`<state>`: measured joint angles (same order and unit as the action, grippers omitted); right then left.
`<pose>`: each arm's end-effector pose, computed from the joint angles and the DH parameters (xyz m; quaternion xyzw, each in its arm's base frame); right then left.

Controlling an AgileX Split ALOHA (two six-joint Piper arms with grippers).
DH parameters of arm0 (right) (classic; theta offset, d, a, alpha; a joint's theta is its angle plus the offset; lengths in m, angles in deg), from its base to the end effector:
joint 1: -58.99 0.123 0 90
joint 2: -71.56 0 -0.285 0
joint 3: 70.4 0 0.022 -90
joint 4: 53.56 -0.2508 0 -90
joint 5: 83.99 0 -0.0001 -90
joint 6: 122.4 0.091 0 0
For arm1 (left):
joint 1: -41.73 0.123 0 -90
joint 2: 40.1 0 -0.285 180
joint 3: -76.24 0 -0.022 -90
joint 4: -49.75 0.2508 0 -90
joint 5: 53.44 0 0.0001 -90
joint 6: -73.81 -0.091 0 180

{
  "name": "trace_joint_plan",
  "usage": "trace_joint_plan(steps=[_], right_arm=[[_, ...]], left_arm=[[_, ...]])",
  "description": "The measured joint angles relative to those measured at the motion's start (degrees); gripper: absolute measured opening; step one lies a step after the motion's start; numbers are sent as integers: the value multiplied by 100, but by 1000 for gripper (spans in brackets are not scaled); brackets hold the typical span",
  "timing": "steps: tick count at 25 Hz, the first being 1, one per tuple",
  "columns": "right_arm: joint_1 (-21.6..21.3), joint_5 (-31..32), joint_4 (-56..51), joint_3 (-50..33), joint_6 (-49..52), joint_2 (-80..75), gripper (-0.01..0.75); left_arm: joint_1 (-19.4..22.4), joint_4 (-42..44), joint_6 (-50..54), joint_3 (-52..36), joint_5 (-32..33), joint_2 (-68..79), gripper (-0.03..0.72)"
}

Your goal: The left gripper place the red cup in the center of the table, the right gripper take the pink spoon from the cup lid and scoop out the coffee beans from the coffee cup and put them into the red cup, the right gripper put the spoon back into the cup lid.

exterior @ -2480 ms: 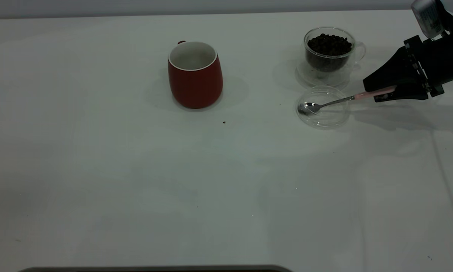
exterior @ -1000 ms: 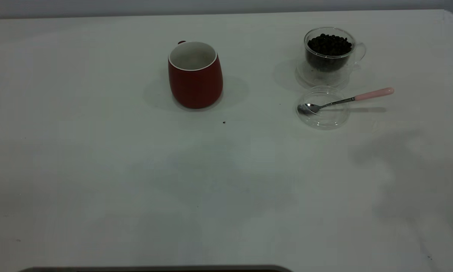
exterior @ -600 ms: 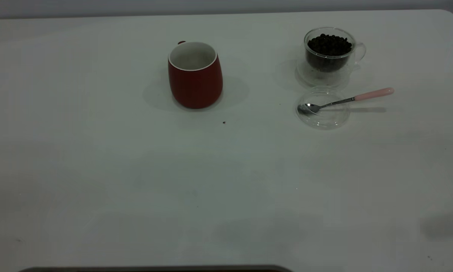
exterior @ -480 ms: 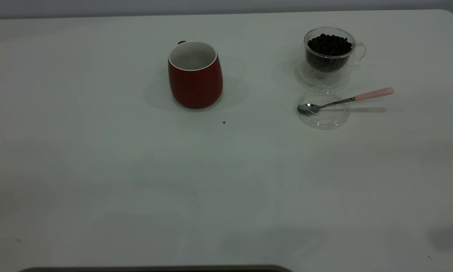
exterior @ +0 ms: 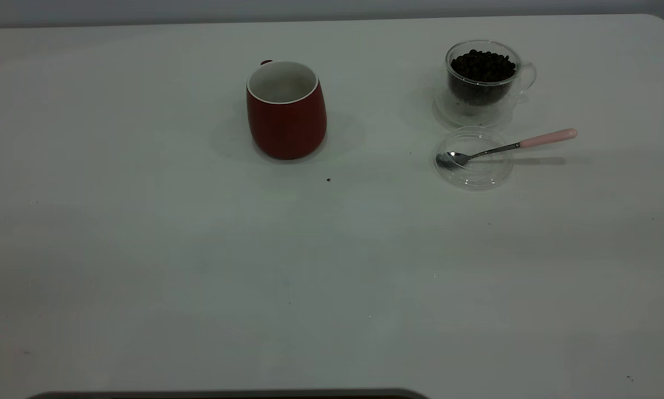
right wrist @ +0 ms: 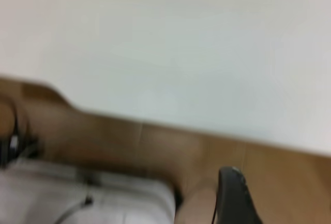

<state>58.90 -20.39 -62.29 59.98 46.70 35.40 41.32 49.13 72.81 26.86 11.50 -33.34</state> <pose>0.0646 0.0123 0.2541 -0.0760 0.9588 0.0491 0.2692 -0.0091 -0.0008 0.2675 0.0111 0.8706 -0.0029 0.4918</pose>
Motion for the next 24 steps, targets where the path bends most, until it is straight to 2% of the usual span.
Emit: trace_joint_plan(steps=[10, 24], right_arm=[[0, 147, 0, 0, 0, 2412, 474], [179, 177, -52, 0, 2, 2675, 474]], left_arm=[[0, 0, 0, 0, 0, 0, 587], [0, 0, 0, 0, 0, 0, 587]])
